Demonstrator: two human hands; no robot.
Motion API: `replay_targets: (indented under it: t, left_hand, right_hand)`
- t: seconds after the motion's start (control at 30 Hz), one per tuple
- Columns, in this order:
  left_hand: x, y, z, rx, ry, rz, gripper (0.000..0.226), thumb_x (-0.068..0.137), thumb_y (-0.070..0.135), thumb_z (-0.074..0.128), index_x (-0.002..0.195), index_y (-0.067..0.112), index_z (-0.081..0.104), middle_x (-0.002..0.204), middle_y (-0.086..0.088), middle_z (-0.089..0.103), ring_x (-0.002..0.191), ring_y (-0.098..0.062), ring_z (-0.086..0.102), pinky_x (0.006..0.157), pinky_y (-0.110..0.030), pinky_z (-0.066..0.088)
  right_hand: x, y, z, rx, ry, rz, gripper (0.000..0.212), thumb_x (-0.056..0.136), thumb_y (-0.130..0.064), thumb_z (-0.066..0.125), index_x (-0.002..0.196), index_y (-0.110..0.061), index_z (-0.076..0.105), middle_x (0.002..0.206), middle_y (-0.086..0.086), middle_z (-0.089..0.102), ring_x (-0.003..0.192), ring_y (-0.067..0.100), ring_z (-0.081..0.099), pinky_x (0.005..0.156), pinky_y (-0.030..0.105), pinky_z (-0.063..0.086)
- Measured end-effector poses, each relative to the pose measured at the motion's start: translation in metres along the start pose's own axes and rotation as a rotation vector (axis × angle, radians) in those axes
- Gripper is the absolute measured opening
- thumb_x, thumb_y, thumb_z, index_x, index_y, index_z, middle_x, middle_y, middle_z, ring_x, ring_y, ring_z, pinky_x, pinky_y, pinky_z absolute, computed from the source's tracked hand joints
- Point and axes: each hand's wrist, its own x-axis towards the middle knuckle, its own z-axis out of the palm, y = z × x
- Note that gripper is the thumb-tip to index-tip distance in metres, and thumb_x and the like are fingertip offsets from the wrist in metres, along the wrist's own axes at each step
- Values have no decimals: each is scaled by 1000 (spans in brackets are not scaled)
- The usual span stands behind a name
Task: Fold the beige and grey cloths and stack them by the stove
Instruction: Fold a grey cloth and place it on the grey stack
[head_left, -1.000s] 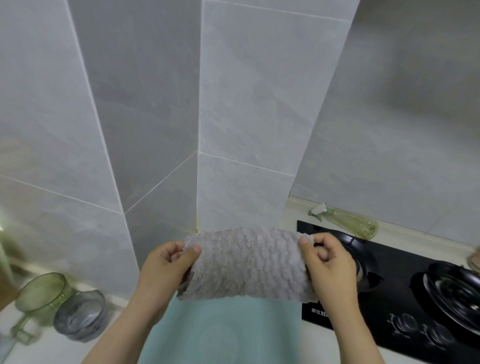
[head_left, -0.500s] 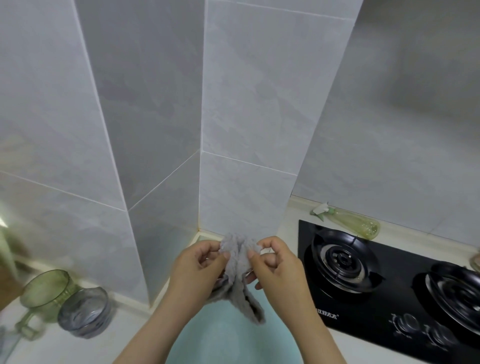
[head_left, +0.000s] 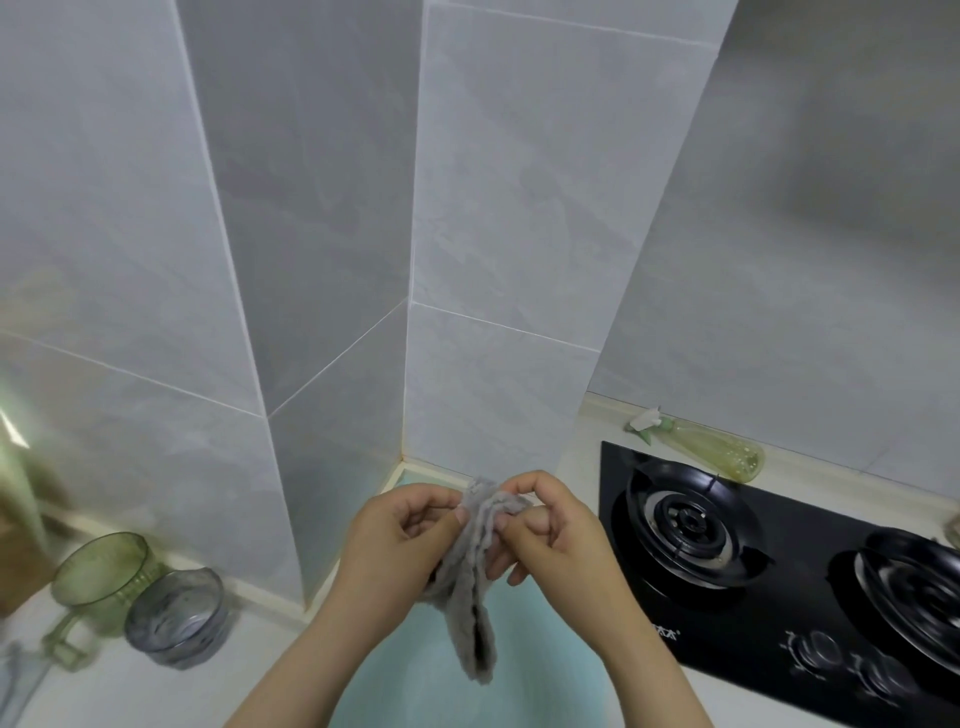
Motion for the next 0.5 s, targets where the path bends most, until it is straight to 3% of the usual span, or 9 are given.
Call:
replay_targets:
  t: [0.17, 0.37, 0.5]
  left_hand:
    - [-3, 5, 0, 13, -9, 6, 16, 85, 2, 64, 79, 13, 73, 71, 0, 74, 61, -6, 65, 57, -15, 50]
    - [-6, 5, -3, 74, -43, 38, 15, 89, 14, 62, 83, 19, 75, 78, 4, 75, 72, -8, 69, 67, -20, 54]
    - [-8, 6, -3, 30, -96, 4, 9, 78, 16, 74, 83, 22, 73, 74, 1, 74, 70, -12, 70, 68, -28, 55]
  right_hand:
    - [5, 1, -1, 15, 58, 4, 10, 88, -13, 69, 89, -13, 59, 55, 12, 64, 43, 19, 55, 45, 23, 41]
    - [8, 1, 2, -20, 100, -4, 14, 86, -16, 72, 83, -14, 58, 52, 10, 61, 41, 16, 53, 45, 21, 42]
    - [9, 2, 3, -49, 104, -12, 12, 86, -17, 71, 84, -15, 59, 52, 8, 63, 43, 16, 55, 46, 21, 42]
